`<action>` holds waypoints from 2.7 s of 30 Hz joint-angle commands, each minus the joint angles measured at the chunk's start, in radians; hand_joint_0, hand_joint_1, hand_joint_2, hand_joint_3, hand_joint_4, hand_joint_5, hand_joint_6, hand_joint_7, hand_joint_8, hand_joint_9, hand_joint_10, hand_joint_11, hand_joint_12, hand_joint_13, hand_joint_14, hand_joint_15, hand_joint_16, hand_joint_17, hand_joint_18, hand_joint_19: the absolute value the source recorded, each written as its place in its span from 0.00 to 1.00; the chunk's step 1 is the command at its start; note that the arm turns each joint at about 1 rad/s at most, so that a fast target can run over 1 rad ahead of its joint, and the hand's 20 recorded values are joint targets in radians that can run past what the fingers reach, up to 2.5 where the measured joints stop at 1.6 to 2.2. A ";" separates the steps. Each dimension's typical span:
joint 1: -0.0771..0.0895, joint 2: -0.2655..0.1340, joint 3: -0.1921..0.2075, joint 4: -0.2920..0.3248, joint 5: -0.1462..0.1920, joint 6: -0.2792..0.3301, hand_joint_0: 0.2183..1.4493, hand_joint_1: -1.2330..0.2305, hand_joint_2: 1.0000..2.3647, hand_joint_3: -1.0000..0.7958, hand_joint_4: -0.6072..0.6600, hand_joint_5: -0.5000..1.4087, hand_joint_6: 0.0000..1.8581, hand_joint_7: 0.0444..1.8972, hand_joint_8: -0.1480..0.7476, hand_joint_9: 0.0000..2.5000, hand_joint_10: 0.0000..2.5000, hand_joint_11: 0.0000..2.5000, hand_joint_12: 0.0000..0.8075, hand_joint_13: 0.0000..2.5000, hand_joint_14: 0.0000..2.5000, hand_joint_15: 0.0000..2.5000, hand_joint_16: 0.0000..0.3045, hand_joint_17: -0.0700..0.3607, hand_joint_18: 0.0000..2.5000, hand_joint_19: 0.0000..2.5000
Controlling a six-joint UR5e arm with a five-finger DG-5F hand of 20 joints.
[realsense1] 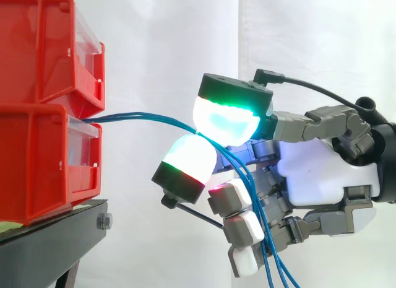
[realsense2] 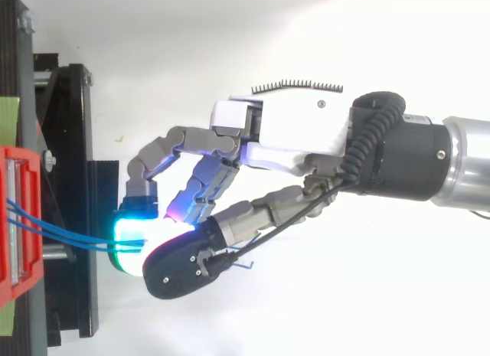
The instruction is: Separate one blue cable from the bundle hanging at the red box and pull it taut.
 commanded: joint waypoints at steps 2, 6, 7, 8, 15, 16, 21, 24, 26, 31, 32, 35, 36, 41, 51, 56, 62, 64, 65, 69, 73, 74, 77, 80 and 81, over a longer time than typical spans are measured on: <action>0.000 0.002 0.000 -0.002 0.002 0.001 0.42 0.27 0.00 0.32 0.45 0.15 0.48 0.50 0.49 0.41 0.01 0.39 0.43 0.43 0.01 0.33 0.11 0.34 0.35 0.23; 0.000 0.000 0.000 -0.002 0.000 0.001 0.46 0.25 0.00 0.28 0.46 0.15 0.48 0.53 0.49 0.41 0.01 0.40 0.44 0.44 0.01 0.32 0.11 0.34 0.36 0.22; 0.000 0.000 0.000 -0.002 -0.001 0.002 0.46 0.24 0.00 0.28 0.46 0.15 0.48 0.52 0.49 0.41 0.01 0.40 0.43 0.44 0.01 0.33 0.11 0.34 0.35 0.22; 0.000 0.000 0.000 -0.002 -0.003 0.002 0.47 0.24 0.00 0.28 0.45 0.16 0.48 0.53 0.49 0.41 0.01 0.39 0.43 0.44 0.01 0.33 0.11 0.34 0.35 0.22; 0.000 0.000 0.000 0.003 0.000 0.001 0.43 0.24 0.00 0.28 0.50 0.16 0.48 0.53 0.49 0.42 0.01 0.39 0.43 0.44 0.01 0.33 0.11 0.33 0.36 0.22; 0.000 0.000 0.000 0.003 0.002 0.001 0.40 0.24 0.00 0.28 0.51 0.16 0.48 0.53 0.49 0.42 0.01 0.39 0.43 0.44 0.01 0.33 0.10 0.33 0.36 0.22; 0.001 0.000 0.000 0.000 0.002 0.002 0.33 0.25 0.00 0.28 0.54 0.16 0.47 0.50 0.49 0.42 0.01 0.39 0.44 0.44 0.01 0.33 0.11 0.34 0.36 0.23; 0.001 0.000 0.000 0.000 0.002 0.001 0.31 0.25 0.00 0.28 0.55 0.16 0.46 0.51 0.49 0.42 0.01 0.39 0.44 0.43 0.01 0.33 0.12 0.35 0.36 0.24; 0.003 0.000 0.000 -0.002 0.002 0.001 0.30 0.27 0.00 0.28 0.55 0.16 0.46 0.50 0.49 0.42 0.01 0.39 0.43 0.43 0.01 0.33 0.12 0.36 0.37 0.24; 0.001 0.000 -0.001 -0.011 0.000 0.002 0.33 0.32 0.00 0.28 0.55 0.16 0.46 0.49 0.50 0.42 0.01 0.39 0.43 0.43 0.01 0.33 0.12 0.36 0.37 0.24; 0.001 0.000 0.000 -0.014 0.002 0.002 0.33 0.32 0.00 0.28 0.55 0.16 0.46 0.50 0.49 0.42 0.01 0.38 0.43 0.43 0.01 0.32 0.12 0.36 0.37 0.24; 0.001 0.000 0.000 -0.016 0.002 0.002 0.30 0.31 0.00 0.28 0.55 0.16 0.45 0.50 0.50 0.42 0.01 0.39 0.44 0.43 0.01 0.32 0.12 0.36 0.37 0.24; 0.003 0.000 -0.001 -0.016 0.002 0.002 0.29 0.31 0.00 0.28 0.55 0.16 0.45 0.50 0.50 0.42 0.01 0.38 0.43 0.43 0.01 0.32 0.13 0.36 0.37 0.24; 0.003 0.000 0.000 -0.017 0.002 0.002 0.27 0.32 0.00 0.28 0.56 0.16 0.45 0.49 0.51 0.42 0.01 0.38 0.44 0.42 0.01 0.33 0.13 0.37 0.37 0.24; 0.003 0.000 -0.001 -0.017 0.002 0.002 0.35 0.46 0.00 0.28 0.53 0.17 0.44 0.52 0.49 0.43 0.01 0.38 0.39 0.42 0.01 0.33 0.13 0.36 0.36 0.26; 0.003 0.000 -0.001 -0.017 0.002 0.002 0.36 0.37 0.01 0.35 0.53 0.16 0.44 0.51 0.48 0.42 0.01 0.38 0.39 0.40 0.01 0.33 0.13 0.37 0.36 0.25; 0.004 0.000 -0.001 -0.014 0.019 0.001 0.37 0.33 0.01 0.35 0.55 0.16 0.45 0.50 0.48 0.41 0.01 0.38 0.39 0.40 0.01 0.34 0.13 0.37 0.36 0.26; 0.004 0.000 -0.001 -0.014 0.022 0.001 0.37 0.33 0.01 0.35 0.55 0.15 0.45 0.50 0.48 0.41 0.01 0.38 0.39 0.40 0.01 0.34 0.13 0.37 0.36 0.25; 0.004 -0.001 -0.001 -0.016 0.022 0.002 0.37 0.33 0.01 0.36 0.54 0.15 0.45 0.50 0.49 0.41 0.01 0.38 0.39 0.40 0.01 0.33 0.13 0.37 0.36 0.25; 0.004 0.000 -0.021 -0.012 0.019 0.002 0.40 0.29 0.01 0.37 0.51 0.15 0.45 0.49 0.48 0.41 0.01 0.38 0.40 0.40 0.01 0.33 0.13 0.37 0.36 0.25; 0.004 0.000 -0.035 0.017 0.023 0.005 0.40 0.25 0.02 0.46 0.49 0.15 0.46 0.54 0.48 0.40 0.01 0.38 0.39 0.39 0.01 0.33 0.13 0.37 0.36 0.25; 0.006 -0.001 -0.035 0.023 0.025 0.005 0.40 0.25 0.02 0.47 0.48 0.15 0.46 0.55 0.48 0.40 0.01 0.38 0.39 0.39 0.01 0.33 0.13 0.37 0.36 0.25; 0.006 -0.001 -0.035 0.029 0.028 0.004 0.41 0.26 0.02 0.48 0.47 0.15 0.47 0.55 0.48 0.40 0.01 0.38 0.40 0.39 0.01 0.33 0.13 0.37 0.36 0.26; 0.006 0.000 -0.035 0.023 0.030 0.004 0.44 0.25 0.01 0.42 0.48 0.15 0.47 0.51 0.48 0.40 0.01 0.38 0.40 0.39 0.01 0.33 0.13 0.37 0.36 0.26; 0.006 0.000 -0.033 0.020 0.030 0.004 0.45 0.25 0.01 0.41 0.48 0.15 0.47 0.51 0.48 0.40 0.01 0.38 0.40 0.39 0.01 0.34 0.13 0.37 0.36 0.26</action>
